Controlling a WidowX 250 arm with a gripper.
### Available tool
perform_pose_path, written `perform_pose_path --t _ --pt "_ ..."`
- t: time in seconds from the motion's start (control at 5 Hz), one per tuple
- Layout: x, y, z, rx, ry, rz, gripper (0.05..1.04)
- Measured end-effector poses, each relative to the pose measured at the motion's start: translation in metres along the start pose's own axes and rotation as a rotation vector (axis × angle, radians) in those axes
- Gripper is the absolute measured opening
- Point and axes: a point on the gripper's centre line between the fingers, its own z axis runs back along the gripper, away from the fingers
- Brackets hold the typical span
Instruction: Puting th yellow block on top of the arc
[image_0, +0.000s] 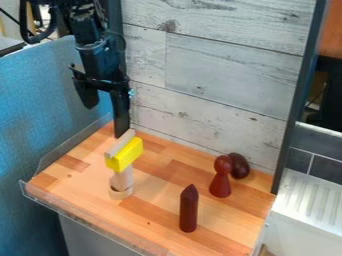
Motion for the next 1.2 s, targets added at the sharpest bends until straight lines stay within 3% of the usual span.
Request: perform_pose_path --t 0.4,1.2 --pt "-0.007 -0.004 -0.019 -0.026 0.044 0.001 1.000" --pt "-0.002 -0.019 -0.029 -0.020 0.049 -0.038 1.000"
